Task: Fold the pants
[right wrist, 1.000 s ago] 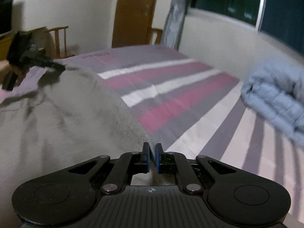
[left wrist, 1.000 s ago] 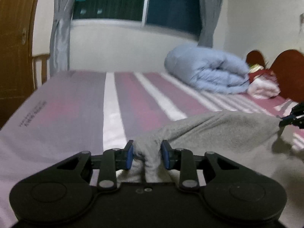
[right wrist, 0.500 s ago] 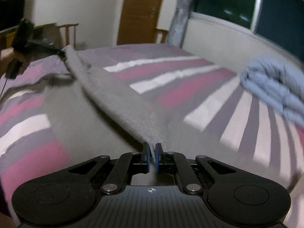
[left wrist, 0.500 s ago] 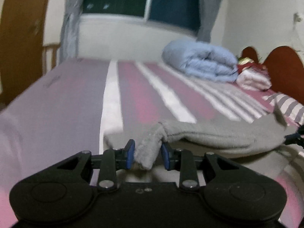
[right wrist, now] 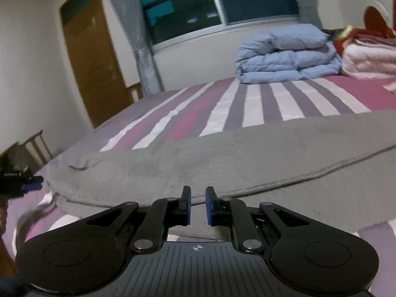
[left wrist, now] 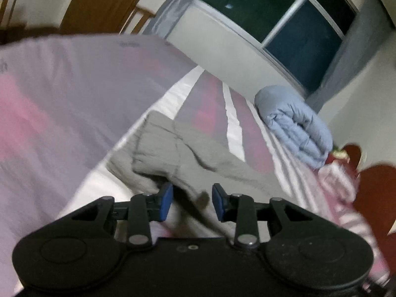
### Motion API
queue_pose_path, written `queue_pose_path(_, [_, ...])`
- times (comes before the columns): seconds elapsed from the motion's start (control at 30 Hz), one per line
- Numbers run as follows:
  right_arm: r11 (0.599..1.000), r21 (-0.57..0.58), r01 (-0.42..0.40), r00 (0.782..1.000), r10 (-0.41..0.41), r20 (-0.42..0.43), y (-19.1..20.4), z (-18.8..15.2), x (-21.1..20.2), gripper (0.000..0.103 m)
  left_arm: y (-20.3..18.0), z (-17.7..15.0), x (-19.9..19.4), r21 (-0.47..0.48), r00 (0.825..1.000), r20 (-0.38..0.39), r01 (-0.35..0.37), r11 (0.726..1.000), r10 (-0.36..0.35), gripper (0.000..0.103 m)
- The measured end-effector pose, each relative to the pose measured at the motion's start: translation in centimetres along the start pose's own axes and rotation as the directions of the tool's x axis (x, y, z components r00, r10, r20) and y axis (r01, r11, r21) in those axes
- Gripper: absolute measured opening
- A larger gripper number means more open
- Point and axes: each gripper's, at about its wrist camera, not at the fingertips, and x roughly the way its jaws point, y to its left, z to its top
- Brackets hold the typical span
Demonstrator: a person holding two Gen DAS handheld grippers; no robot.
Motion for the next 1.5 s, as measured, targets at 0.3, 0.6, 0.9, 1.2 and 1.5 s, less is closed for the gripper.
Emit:
queue_pose_path(0.3, [0.958, 0.285, -0.035, 0.999, 0.04, -0.012, -4.1, 0.1, 1.2, 0.07, 4.0, -0.2, 3.2, -0.223, 0.998, -0.021, 0.046, 0.974, -0.053, 0.025])
queue_pose_path(0.6, [0.889, 0.458, -0.024, 0.994, 0.071, -0.085, -5.7, -0.1, 5.0, 0.05, 4.8, -0.4, 3.8, -0.223, 0.998, -0.022, 0.048, 0.974, -0.054, 0.023])
queue_pose_path(0.9, [0.863, 0.503, -0.045, 0.994, 0.091, -0.066, -5.7, 1.1, 6.4, 0.006, 4.2, 0.8, 3.9, -0.165, 0.997, -0.001, 0.077, 0.983, -0.078, 0.011])
queue_pose_path(1.2, [0.943, 0.319, -0.097, 0.994, 0.105, -0.01, -2.4, 0.2, 0.2, 0.006, 4.3, 3.0, 2.4, 0.028, 0.991, -0.11, 0.079, 0.996, -0.075, 0.011])
queue_pose_path(1.5, [0.917, 0.399, -0.03, 0.989, 0.084, -0.119, -4.0, -3.0, 1.3, 0.006, 5.9, 0.0, 3.4, 0.022, 0.99, -0.138, 0.023, 0.999, -0.02, 0.011])
